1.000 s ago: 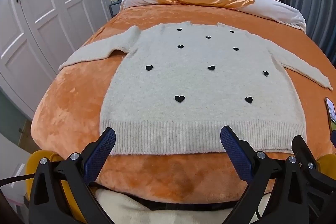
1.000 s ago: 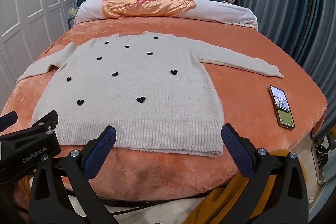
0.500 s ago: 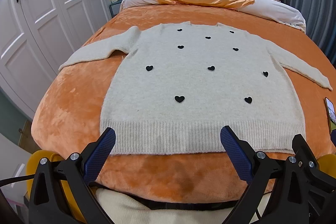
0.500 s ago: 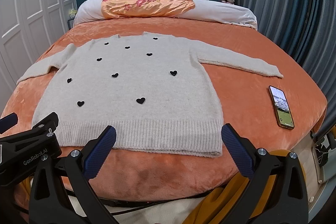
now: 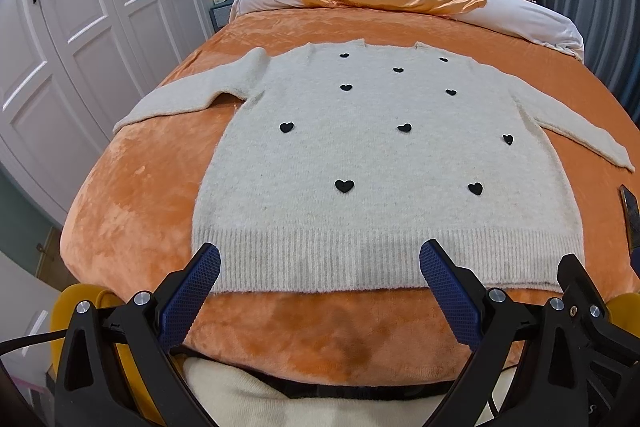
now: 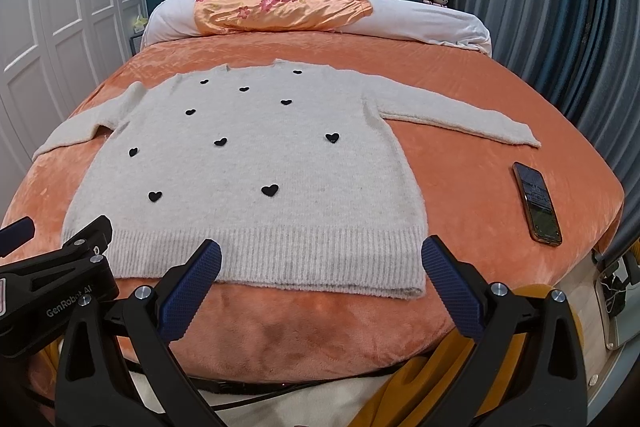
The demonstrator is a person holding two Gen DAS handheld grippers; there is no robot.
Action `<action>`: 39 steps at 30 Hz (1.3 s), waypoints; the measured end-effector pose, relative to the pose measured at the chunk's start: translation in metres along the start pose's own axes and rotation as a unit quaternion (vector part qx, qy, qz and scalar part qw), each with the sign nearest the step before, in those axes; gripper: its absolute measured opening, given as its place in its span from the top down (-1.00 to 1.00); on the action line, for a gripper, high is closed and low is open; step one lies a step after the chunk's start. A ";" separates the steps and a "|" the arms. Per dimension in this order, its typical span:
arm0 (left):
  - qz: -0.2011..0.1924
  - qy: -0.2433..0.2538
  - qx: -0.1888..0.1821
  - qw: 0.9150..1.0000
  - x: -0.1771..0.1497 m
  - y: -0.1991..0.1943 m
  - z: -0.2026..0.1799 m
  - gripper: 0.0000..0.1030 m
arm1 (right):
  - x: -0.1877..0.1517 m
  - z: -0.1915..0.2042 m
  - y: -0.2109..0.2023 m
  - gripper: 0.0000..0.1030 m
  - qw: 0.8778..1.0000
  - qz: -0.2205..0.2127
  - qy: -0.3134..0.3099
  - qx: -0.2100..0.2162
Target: Fold small clothes
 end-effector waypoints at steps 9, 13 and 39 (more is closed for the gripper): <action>0.001 -0.001 0.000 1.000 -0.001 0.000 0.001 -0.89 | 0.000 0.000 0.000 -0.90 1.000 0.000 0.000 0.000; 0.000 -0.001 0.001 1.000 -0.001 0.001 0.002 -0.89 | 0.000 0.000 0.000 -0.90 1.000 0.000 0.000 0.000; 0.005 -0.002 0.005 1.000 -0.006 0.005 0.011 -0.88 | 0.000 0.002 0.002 -0.90 1.000 0.002 0.000 0.002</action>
Point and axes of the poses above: each gripper's, at about its wrist camera, not at the fingertips, and y roughly the way its jaws point, z to its left, x to its top, the point moved 3 cm from there along y, roughly the way its jaws point, and after that the axes turned 14 degrees about -y, right-handed, at the moved point
